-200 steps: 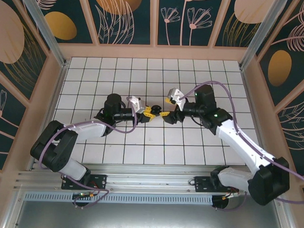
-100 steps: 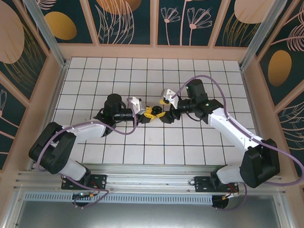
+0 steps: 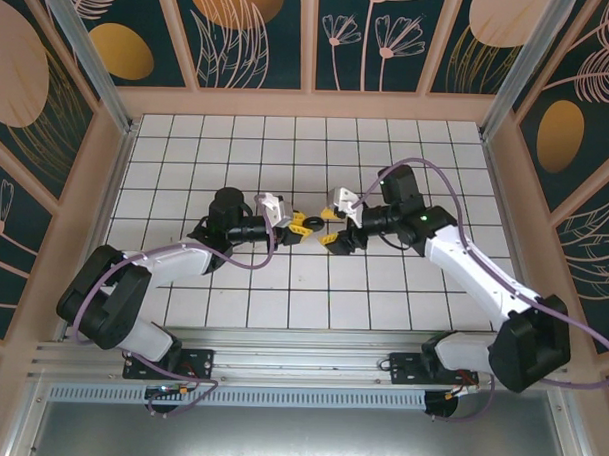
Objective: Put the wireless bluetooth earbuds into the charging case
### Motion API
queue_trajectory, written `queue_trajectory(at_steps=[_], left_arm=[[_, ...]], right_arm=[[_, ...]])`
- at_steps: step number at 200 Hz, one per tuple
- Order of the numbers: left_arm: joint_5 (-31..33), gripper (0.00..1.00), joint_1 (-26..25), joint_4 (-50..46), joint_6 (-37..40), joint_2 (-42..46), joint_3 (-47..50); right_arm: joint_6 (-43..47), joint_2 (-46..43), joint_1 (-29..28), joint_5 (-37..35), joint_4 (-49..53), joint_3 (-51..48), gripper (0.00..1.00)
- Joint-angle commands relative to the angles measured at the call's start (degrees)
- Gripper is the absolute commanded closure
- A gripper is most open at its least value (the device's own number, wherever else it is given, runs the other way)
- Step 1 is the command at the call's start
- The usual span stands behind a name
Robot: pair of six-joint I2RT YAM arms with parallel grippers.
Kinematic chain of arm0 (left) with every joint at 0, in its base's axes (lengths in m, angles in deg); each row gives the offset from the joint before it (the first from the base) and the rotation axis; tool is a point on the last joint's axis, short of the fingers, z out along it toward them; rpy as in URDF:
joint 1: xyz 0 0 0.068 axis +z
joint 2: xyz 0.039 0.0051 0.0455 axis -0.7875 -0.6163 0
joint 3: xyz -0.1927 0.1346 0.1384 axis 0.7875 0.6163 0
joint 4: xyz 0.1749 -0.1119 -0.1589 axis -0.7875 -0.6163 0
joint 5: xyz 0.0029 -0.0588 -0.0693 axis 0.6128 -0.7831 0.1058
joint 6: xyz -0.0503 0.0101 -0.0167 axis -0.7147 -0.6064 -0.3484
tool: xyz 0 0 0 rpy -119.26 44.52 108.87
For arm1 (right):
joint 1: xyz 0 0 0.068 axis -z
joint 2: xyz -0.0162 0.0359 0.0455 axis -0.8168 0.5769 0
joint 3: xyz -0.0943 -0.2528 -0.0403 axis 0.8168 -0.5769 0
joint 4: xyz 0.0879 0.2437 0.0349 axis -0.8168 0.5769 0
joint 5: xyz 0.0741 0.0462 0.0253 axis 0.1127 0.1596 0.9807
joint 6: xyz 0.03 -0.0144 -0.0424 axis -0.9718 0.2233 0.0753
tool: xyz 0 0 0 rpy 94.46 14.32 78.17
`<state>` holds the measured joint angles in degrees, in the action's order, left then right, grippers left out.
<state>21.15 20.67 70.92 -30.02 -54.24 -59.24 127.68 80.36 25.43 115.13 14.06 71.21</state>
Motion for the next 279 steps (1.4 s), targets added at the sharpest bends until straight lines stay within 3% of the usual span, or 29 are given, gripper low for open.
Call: queue_trajectory(at_steps=[1,34,55,81,112,176,279], left_arm=[[1.1,0.93,-0.3,-0.8,-0.9,0.2,-1.7],[5.8,0.94,-0.2,-1.9,-11.8,-1.4,-4.0],[10.0,0.95,-0.2,-4.9,-23.3,-2.8,-6.4],[14.4,0.95,-0.2,-14.1,-35.3,-4.9,-11.3],[16.5,0.95,-0.2,-24.3,-42.0,-6.9,-16.8],[19.1,0.95,-0.4,-35.6,-47.9,-12.0,-24.6],[16.3,0.93,-1.7,-38.5,-54.0,-26.9,-32.8]], right_arm=[[-1.2,-3.1,0.3,1.9,-2.9,-2.2,0.41],[-19.2,-8.0,3.0,-2.0,-16.3,-8.6,0.45],[-35.8,-10.9,4.3,-13.3,-25.5,-12.9,0.47],[-49.6,-12.1,5.1,-24.0,-25.0,-13.6,0.47],[-59.0,-11.7,5.5,-27.9,-23.6,-13.8,0.49],[-69.6,-11.8,5.6,-31.4,-23.4,-16.7,0.50],[-70.0,-14.1,5.5,-31.8,-21.7,-18.8,0.51]])
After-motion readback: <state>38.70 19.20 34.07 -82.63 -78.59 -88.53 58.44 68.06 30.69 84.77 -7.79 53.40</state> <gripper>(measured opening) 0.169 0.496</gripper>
